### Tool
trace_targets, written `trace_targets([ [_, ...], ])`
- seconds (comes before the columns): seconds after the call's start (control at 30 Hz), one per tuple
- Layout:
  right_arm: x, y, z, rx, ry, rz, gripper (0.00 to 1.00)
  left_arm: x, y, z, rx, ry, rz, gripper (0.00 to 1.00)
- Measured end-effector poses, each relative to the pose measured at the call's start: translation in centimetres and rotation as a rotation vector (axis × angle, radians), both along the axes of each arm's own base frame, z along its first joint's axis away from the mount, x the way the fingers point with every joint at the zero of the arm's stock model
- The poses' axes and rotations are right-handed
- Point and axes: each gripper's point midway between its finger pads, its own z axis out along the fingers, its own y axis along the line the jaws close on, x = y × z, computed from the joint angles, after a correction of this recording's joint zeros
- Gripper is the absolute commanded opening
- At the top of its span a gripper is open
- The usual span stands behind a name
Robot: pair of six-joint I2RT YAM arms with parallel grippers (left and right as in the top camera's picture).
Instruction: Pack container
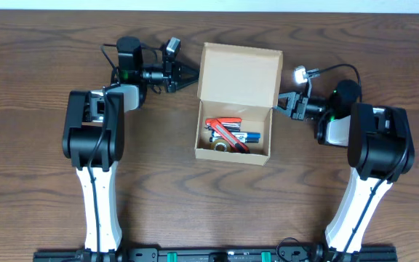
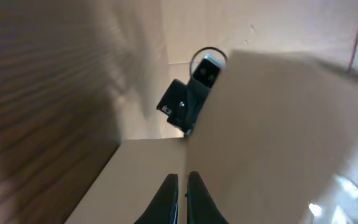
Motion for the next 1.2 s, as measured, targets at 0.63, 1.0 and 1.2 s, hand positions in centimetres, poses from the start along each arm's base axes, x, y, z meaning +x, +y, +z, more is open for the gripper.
trace_targets([
  [0.63,-0.3,0.1,2.1,0.029,0.127,0.024,0.01,-1.1,-0.1,5.9,-0.046,-0.131,-0.017,0.06],
  [1.0,-0.7,1.2,3.0,0.034,0.17,0.052,0.02,-1.1,-0.1,5.9,-0.045,-0.095,-0.017,0.06],
  [1.2,-0.9,1.3,6.3,0.028,0.118,0.055,0.02,-1.2,-0.1,6.1,-0.044,-0.083,-0.017,0.06],
])
